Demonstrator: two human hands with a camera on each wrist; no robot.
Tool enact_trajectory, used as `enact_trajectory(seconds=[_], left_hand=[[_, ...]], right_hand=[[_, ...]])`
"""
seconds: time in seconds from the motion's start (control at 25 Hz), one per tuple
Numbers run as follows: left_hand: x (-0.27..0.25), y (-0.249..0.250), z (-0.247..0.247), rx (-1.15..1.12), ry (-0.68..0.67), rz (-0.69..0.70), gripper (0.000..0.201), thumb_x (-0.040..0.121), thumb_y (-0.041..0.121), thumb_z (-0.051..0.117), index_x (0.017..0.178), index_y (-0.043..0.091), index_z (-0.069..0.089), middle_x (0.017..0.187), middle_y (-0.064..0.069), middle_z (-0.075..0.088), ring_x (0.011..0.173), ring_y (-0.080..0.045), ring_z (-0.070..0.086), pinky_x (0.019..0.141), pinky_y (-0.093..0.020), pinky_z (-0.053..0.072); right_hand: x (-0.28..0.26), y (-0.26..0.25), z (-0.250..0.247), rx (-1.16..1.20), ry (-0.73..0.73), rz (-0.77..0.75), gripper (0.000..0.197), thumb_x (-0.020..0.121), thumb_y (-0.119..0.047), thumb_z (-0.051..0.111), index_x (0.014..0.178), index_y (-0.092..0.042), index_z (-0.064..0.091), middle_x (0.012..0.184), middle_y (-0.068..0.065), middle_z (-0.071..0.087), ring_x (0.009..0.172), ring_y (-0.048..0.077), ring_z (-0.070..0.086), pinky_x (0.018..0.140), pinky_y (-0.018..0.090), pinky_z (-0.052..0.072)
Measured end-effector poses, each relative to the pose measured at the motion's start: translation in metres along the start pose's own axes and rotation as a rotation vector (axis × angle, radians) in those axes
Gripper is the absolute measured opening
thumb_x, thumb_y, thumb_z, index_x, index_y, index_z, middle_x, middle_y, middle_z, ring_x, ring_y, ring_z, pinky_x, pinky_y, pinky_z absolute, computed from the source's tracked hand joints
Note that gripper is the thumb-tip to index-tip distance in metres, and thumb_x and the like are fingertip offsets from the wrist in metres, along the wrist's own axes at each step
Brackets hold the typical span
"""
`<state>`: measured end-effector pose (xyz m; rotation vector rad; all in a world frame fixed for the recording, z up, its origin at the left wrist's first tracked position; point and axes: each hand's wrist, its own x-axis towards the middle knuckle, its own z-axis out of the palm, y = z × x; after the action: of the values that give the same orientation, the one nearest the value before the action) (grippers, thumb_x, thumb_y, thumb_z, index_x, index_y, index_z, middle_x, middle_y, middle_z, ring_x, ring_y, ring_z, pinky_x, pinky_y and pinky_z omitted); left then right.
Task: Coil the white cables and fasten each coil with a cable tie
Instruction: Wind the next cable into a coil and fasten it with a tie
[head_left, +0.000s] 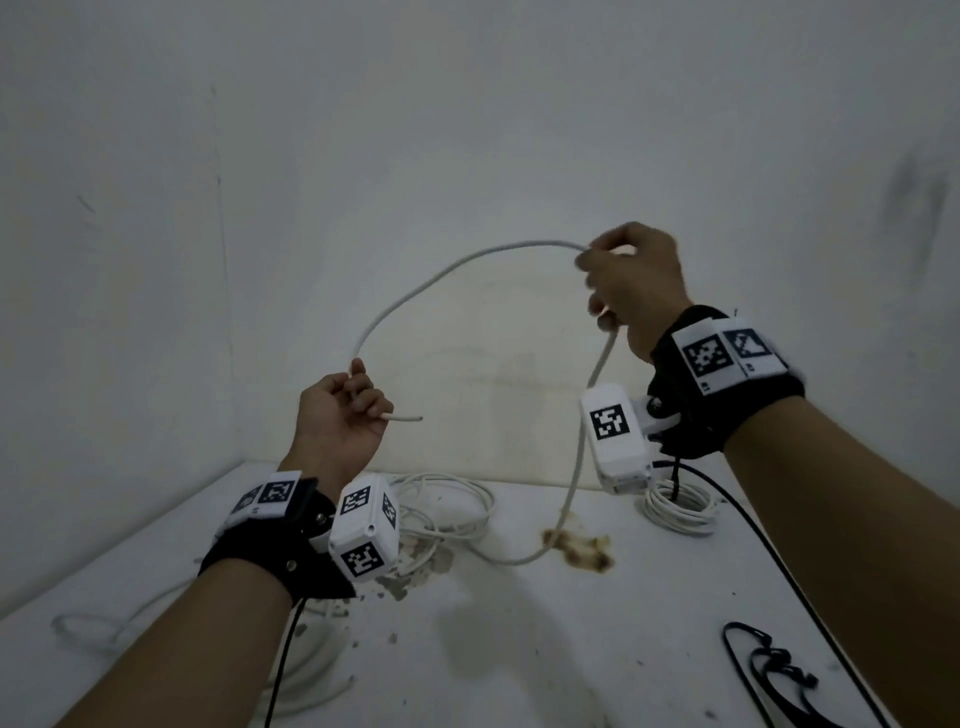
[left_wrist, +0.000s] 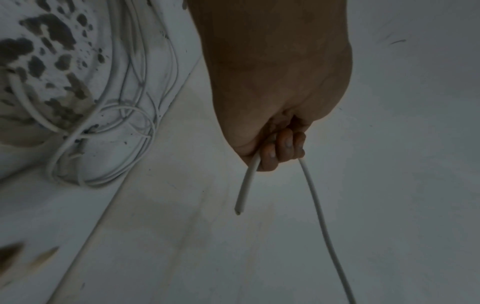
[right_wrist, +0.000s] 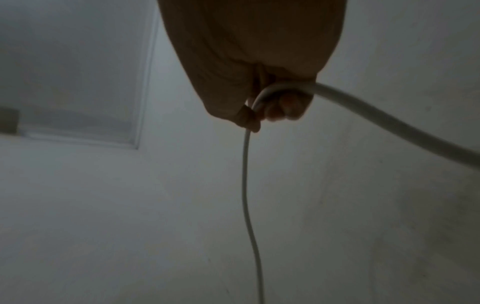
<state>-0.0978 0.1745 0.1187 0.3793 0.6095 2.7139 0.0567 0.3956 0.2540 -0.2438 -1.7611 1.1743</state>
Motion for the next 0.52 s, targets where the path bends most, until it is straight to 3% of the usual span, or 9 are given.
enact_trajectory(seconds=[0.08, 0.16, 0.24, 0.32, 0.4, 0.52], left_hand=[[0.001, -0.002, 0.000, -0.035, -0.002, 0.043, 0.013, 0.078, 0.007, 0.044, 0.083, 0.015, 0.053, 0.055, 0.008, 0.044, 0.039, -0.008, 0.034, 0.042, -0.017, 0.033], [0.001, -0.005, 0.000, -0.038, -0.026, 0.062, 0.013, 0.079, 0.007, 0.045, 0.085, 0.016, 0.052, 0.057, 0.008, 0.047, 0.041, -0.008, 0.038, 0.044, -0.017, 0.035], [-0.003, -0.009, 0.002, -0.010, -0.061, 0.053, 0.017, 0.094, 0.009, 0.039, 0.086, 0.016, 0.053, 0.058, 0.007, 0.048, 0.042, -0.007, 0.040, 0.045, -0.017, 0.036], [-0.007, -0.018, 0.006, 0.054, -0.084, 0.037, 0.025, 0.103, 0.013, 0.033, 0.089, 0.016, 0.054, 0.058, 0.007, 0.049, 0.043, -0.006, 0.041, 0.046, -0.017, 0.036], [-0.012, -0.032, 0.011, 0.165, -0.103, 0.018, 0.026, 0.105, 0.018, 0.031, 0.094, 0.015, 0.054, 0.061, 0.006, 0.049, 0.045, -0.007, 0.041, 0.046, -0.019, 0.037], [-0.023, -0.054, 0.015, 0.453, -0.153, -0.004, 0.027, 0.107, 0.023, 0.032, 0.103, 0.013, 0.057, 0.070, 0.000, 0.052, 0.053, -0.010, 0.050, 0.054, -0.022, 0.046]], right_hand=[[-0.021, 0.007, 0.007, -0.178, -0.110, -0.097, 0.008, 0.085, -0.017, 0.066, 0.082, -0.016, 0.058, 0.064, 0.005, 0.057, 0.042, 0.017, 0.048, 0.039, 0.019, 0.036], [-0.042, 0.025, 0.012, -0.425, -0.207, -0.177, 0.013, 0.081, -0.020, 0.070, 0.073, -0.019, 0.059, 0.077, 0.008, 0.062, 0.054, 0.017, 0.055, 0.051, 0.018, 0.041], [-0.069, 0.041, 0.014, -0.642, -0.479, -0.131, 0.019, 0.079, -0.020, 0.077, 0.067, -0.024, 0.063, 0.089, 0.006, 0.066, 0.071, 0.017, 0.062, 0.066, 0.019, 0.044], [-0.096, 0.050, 0.017, -0.735, -0.730, -0.090, 0.014, 0.078, -0.022, 0.082, 0.071, -0.022, 0.070, 0.084, -0.001, 0.065, 0.075, 0.015, 0.062, 0.069, 0.022, 0.046], [-0.122, 0.048, 0.019, -0.769, -0.809, -0.156, 0.010, 0.079, -0.023, 0.081, 0.076, -0.020, 0.072, 0.074, -0.008, 0.058, 0.075, 0.014, 0.062, 0.066, 0.024, 0.047], [-0.142, 0.042, 0.023, -0.793, -0.820, -0.262, 0.009, 0.081, -0.026, 0.078, 0.084, -0.020, 0.071, 0.081, -0.006, 0.058, 0.082, 0.016, 0.061, 0.067, 0.026, 0.048]])
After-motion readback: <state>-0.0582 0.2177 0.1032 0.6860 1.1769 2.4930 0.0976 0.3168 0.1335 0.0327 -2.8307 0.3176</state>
